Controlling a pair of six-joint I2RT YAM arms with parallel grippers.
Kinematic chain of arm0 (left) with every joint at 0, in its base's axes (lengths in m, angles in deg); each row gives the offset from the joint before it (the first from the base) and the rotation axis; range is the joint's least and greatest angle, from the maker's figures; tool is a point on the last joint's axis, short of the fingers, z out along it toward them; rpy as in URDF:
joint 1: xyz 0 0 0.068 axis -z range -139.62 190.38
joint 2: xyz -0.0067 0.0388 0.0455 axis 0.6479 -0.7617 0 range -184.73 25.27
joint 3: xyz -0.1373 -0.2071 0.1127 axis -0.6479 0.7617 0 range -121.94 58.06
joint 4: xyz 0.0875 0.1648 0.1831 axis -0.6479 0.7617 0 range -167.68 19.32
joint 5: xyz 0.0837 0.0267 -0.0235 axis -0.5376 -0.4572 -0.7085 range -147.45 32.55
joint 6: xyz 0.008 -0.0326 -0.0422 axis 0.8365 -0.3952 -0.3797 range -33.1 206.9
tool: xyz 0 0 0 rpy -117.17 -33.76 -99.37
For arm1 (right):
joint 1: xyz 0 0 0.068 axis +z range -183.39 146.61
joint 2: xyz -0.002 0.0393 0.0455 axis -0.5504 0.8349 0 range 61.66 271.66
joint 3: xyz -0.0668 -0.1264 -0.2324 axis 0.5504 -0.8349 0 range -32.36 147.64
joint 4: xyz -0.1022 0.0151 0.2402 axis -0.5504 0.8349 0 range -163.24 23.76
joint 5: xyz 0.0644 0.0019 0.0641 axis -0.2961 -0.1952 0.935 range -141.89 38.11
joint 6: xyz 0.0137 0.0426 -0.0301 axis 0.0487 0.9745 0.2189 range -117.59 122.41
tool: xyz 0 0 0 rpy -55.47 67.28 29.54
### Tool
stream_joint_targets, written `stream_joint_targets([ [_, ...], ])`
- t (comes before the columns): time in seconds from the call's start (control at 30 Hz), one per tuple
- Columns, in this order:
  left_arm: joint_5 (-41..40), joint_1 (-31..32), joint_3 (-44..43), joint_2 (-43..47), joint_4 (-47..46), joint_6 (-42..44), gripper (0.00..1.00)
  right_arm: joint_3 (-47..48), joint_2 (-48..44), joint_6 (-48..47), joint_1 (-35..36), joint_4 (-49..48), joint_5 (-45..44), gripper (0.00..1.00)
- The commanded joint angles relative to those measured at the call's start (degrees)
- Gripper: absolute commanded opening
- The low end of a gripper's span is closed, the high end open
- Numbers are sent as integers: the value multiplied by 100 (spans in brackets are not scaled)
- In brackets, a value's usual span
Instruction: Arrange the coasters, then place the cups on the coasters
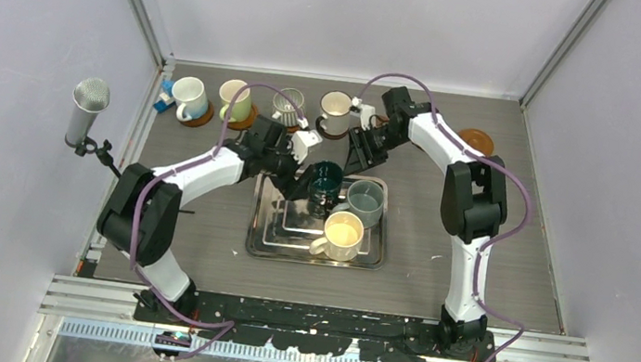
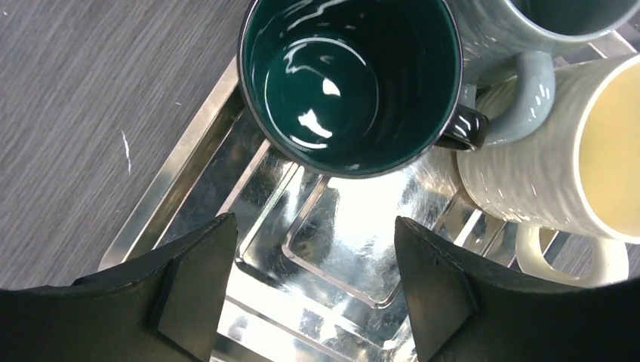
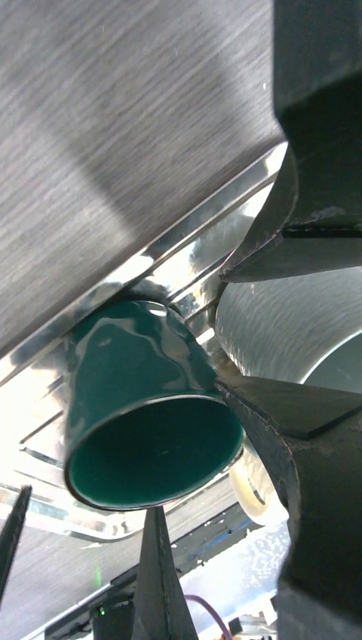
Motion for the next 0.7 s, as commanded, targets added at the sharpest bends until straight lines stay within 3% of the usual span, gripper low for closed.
stream_joint_targets([
  [0.0,-134,19,-331,-305,-251,-466,78,129,-80,-246,129,234,362,53],
  [0.37,-606,-174,-1068,-1005,-592,-358,77,20,-223,-456,129,442,369,53],
  [0.67,-722,-241,-543,-203,-268,-505,79,61,-365,-147,-159,334,380,57],
])
